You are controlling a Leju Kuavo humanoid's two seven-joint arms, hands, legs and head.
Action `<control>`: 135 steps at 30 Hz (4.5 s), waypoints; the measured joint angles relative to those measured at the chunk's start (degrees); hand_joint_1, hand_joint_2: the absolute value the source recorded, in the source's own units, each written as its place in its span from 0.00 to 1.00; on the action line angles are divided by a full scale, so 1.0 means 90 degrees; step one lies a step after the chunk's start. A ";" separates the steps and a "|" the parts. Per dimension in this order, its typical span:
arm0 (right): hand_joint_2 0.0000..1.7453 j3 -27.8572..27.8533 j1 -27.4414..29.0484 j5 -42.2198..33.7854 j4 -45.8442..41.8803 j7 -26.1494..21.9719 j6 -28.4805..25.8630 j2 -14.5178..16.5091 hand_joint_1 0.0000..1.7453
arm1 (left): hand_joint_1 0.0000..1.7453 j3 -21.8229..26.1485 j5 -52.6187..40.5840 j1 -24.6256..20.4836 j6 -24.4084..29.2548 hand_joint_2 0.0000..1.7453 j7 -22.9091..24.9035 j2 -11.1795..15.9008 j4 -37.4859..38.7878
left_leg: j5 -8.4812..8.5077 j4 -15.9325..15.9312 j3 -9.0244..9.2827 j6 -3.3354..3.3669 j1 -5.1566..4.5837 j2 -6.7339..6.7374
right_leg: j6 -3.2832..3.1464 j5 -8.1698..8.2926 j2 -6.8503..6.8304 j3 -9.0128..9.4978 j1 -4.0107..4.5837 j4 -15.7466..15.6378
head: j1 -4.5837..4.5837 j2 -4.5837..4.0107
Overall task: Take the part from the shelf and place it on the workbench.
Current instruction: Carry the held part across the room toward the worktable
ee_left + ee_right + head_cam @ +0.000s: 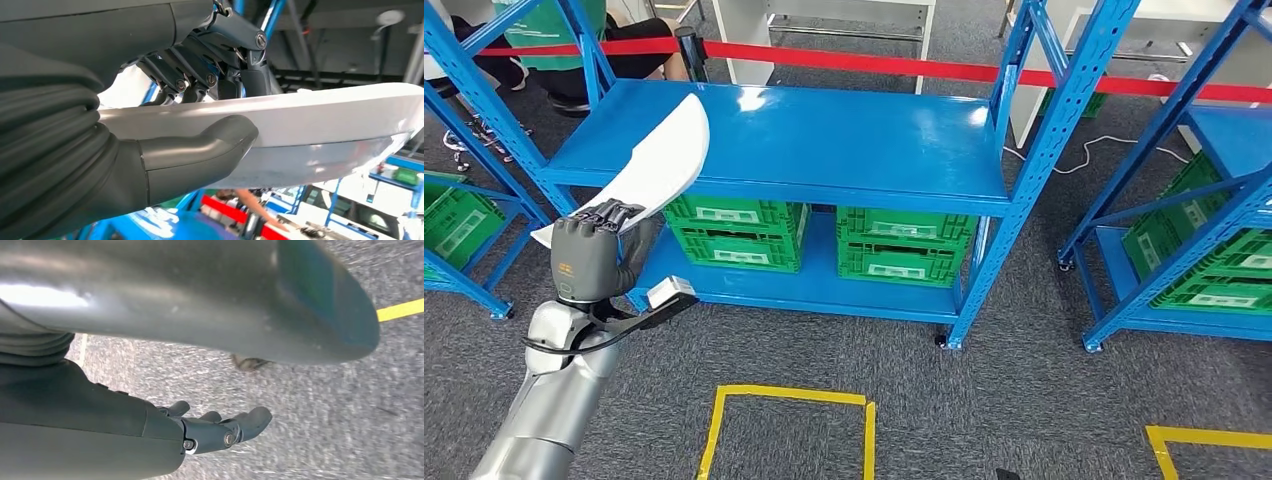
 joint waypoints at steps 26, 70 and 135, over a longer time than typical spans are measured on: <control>0.00 -0.0158 -0.0030 0.0120 -0.0010 -0.0277 0.0160 -0.0053 0.00 | 1.00 0.0323 -0.0521 0.0284 0.0004 1.00 0.0437 0.0027 -0.0364 | -0.0349 0.0005 0.0295 -0.0187 0.0009 0.0171 | -0.0087 0.0883 -0.0374 0.0615 0.0020 -0.1205 | -0.0033 0.0000; 0.00 -0.0151 0.0020 0.0232 -0.0019 -0.0325 0.0387 -0.0015 0.00 | 1.00 0.0463 -0.1264 0.0538 -0.0044 1.00 0.1209 0.0117 -0.1088 | 0.0224 0.0174 -0.0381 -0.0171 0.0020 -0.0780 | -0.0219 0.0450 0.0479 0.1011 0.0078 -0.1153 | -0.0039 0.0000; 0.00 -0.0271 -0.0005 0.0254 -0.0019 -0.0443 0.0344 0.0090 0.00 | 1.00 0.0348 -0.1183 0.0223 -0.0262 1.00 0.1195 -0.0098 -0.1027 | 0.0264 0.0230 -0.0511 -0.0376 0.0063 -0.0797 | -0.0304 0.0519 0.0197 0.0951 0.0033 -0.1102 | -0.0082 0.0000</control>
